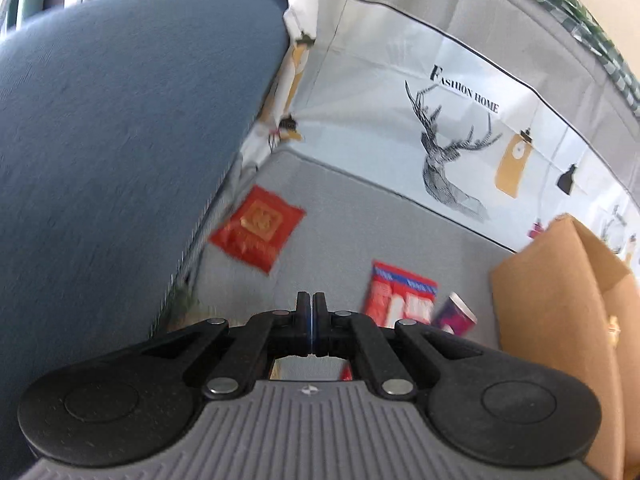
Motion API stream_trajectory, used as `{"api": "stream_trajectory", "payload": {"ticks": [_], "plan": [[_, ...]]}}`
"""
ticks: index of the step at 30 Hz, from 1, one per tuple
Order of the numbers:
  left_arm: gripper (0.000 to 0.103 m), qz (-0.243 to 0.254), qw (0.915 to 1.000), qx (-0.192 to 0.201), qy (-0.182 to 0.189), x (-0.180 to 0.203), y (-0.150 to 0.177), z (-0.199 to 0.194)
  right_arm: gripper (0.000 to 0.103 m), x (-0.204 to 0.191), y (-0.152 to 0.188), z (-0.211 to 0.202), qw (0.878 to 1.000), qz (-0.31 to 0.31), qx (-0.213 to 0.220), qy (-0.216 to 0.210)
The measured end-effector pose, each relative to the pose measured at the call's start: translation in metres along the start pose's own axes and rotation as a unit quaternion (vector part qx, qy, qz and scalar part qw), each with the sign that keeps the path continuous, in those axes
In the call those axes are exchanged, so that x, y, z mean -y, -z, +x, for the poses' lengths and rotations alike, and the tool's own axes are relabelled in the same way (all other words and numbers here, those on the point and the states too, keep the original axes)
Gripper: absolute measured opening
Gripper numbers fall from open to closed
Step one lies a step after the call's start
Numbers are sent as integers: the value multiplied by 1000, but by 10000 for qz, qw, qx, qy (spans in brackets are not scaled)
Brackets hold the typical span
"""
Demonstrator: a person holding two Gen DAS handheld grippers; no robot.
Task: Organize snacks
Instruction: 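Grasp the red biscuit pack with the left tool while the right tool grasps the purple tube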
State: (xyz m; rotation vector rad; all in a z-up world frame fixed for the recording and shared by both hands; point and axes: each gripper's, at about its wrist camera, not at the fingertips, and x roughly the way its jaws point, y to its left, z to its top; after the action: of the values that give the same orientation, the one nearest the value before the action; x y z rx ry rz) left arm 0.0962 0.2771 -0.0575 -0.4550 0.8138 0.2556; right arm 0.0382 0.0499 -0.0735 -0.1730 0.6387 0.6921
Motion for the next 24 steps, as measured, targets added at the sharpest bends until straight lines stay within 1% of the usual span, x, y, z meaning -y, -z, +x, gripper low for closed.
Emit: {"api": "stream_trajectory", "payload": {"ticks": [2,3,4,5,7,11,13,15,17,19,20,21,22,24], "plan": [[1,-241,9990,-232,312,-7,4,-1,1,2,6,0,9999,144,-71,39],[2,-309,9979,-329,462,-9,6,0,2,3,4,1,9997,234,-35,42],[10,-330,9970,-396,581,-9,7,1,3,3,4,1,9996,280,73,9],[15,-314,9964,-437,660,-8,8,2,5,2,2,1,9995,268,154,20],[40,-192,9961,-495,702,0,10,6,8,4,3,5,9992,307,202,129],[53,141,9950,-595,786,24,11,21,14,14,2,16,9978,621,120,222],[69,293,9945,-634,781,39,12,31,16,19,3,22,9971,714,104,255],[76,535,9942,-648,670,53,12,40,23,22,2,26,9965,765,113,313],[77,816,9935,-643,461,64,14,48,30,25,2,30,9959,806,113,392],[76,1085,9912,-750,138,71,17,57,31,28,2,35,9954,848,99,444],[72,1160,9894,-877,31,70,19,61,32,28,2,38,9952,861,84,468],[58,1217,9883,-917,-43,68,21,63,34,29,2,40,9948,884,73,495],[53,1251,9885,-847,-56,65,19,60,35,29,1,43,9945,908,66,513],[50,927,9920,-854,37,50,14,56,40,30,-2,48,9938,968,45,549]]}}
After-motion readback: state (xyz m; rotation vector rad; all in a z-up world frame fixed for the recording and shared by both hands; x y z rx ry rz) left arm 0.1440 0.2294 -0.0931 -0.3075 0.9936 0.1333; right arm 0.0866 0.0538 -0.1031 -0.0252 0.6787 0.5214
